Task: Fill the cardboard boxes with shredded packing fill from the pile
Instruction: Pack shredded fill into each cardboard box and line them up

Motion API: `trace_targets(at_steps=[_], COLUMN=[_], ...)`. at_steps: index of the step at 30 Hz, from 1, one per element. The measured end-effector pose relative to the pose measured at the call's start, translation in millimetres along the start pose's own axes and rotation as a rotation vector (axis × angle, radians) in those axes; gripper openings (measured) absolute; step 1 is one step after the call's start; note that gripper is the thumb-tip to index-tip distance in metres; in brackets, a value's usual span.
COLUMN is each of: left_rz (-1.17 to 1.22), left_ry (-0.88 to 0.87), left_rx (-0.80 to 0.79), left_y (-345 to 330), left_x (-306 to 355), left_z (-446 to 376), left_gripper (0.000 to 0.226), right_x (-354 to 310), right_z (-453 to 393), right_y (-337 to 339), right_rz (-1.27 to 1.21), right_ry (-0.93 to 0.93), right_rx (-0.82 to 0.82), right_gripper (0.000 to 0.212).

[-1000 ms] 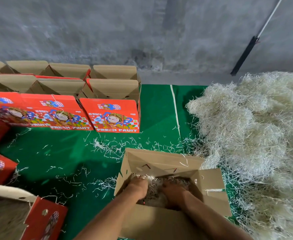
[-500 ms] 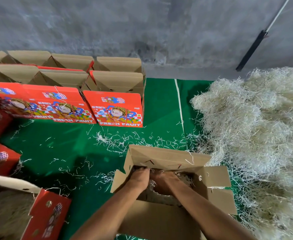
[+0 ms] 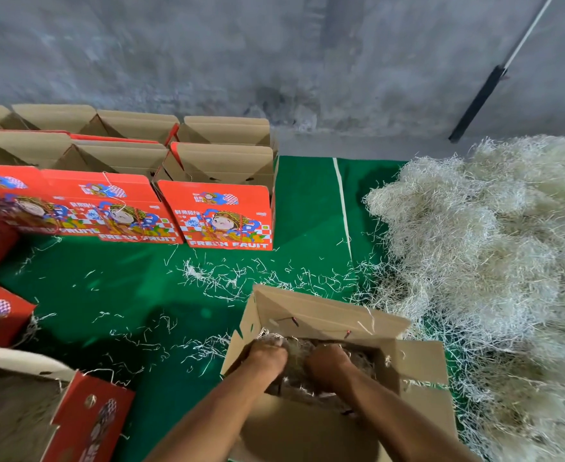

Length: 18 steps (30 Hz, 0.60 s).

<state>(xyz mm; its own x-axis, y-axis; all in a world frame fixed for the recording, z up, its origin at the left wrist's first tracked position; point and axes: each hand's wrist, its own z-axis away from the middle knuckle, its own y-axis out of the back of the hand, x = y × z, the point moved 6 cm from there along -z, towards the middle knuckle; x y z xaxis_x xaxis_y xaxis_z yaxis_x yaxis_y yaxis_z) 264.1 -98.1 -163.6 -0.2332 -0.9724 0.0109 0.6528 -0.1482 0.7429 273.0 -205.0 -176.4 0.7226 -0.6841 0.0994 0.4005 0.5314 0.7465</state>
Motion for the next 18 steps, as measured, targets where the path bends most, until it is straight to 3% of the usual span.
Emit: trace_targets(at_steps=[6, 9, 11, 16, 18], left_rz=[0.039, 0.177, 0.274, 0.329, 0.310], left_ry=[0.070, 0.075, 0.067, 0.090, 0.061], left_rx=[0.085, 0.170, 0.204, 0.151, 0.110], left_y=[0.5, 4.5, 7.4, 10.3, 9.6], left_x=[-4.1, -2.2, -4.2, -17.1, -12.1], left_z=[-6.0, -9.4, -9.5, -8.4, -8.2], left_gripper=[0.060, 0.053, 0.047, 0.045, 0.046], right_x=[18.8, 13.6, 3.7, -18.4, -18.4], right_z=[15.3, 15.2, 10.6, -4.7, -10.7], right_y=[-2.8, 24.1, 34.9, 25.0, 18.6], right_rz=[-0.099, -0.225, -0.223, -0.238, -0.260], right_ry=[-0.054, -0.045, 0.002, 0.044, -0.025], right_rx=[-0.086, 0.136, 0.174, 0.191, 0.171], right_gripper=[0.043, 0.028, 0.028, 0.075, 0.070])
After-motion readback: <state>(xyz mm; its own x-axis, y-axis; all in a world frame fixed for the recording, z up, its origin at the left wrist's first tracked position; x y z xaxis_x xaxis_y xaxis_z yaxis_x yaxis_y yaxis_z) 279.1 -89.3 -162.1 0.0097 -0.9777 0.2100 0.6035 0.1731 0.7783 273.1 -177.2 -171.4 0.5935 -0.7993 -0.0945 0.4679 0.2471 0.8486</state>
